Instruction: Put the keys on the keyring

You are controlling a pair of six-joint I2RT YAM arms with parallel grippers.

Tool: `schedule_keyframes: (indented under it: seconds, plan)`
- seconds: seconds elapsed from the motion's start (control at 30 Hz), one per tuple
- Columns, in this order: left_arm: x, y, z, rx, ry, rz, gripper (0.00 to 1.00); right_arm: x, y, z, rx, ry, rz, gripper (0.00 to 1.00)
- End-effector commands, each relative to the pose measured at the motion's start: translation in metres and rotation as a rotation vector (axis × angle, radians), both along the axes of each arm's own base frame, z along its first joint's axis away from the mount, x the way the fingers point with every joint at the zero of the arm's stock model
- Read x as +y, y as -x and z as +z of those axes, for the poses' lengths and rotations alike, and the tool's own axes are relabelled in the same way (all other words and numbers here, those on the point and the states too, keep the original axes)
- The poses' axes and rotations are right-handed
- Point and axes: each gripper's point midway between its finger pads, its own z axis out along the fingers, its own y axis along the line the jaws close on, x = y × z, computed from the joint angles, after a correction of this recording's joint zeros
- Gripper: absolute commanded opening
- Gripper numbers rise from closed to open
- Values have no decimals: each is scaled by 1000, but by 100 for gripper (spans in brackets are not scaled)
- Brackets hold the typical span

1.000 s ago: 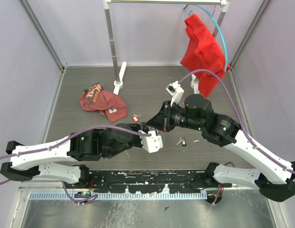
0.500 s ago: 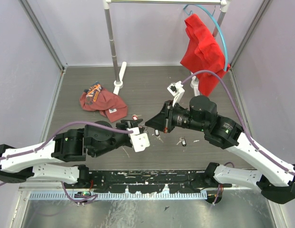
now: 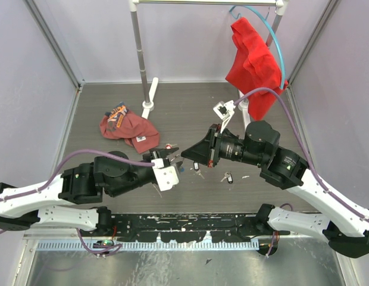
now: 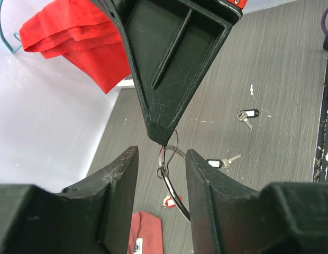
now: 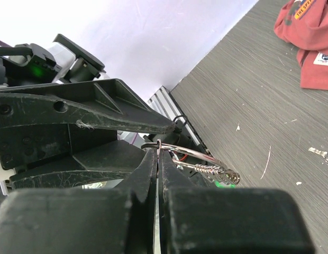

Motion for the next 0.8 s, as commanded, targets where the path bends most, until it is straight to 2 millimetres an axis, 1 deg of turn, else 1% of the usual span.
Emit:
schedule_keyframes:
  seconds: [0.0, 0.17, 0.47, 0.53, 0.63, 0.77]
  plan:
    - [-1, 3, 16, -3, 73, -22, 46, -4, 10, 43, -80, -135, 25, 1]
    - [-1, 5, 20, -9, 82, -34, 37, -4, 11, 48, -85, -152, 32, 1]
    - [1, 5, 25, -6, 99, -33, 19, -4, 12, 47, -82, -157, 33, 1]
    - [2, 5, 26, -6, 102, -31, 14, -5, 11, 46, -82, -156, 27, 1]
    - [3, 6, 29, -3, 111, -36, 1, -6, 11, 45, -82, -154, 22, 1]
    - [3, 6, 32, 2, 116, -35, 0, -5, 9, 38, -74, -132, 16, 1]
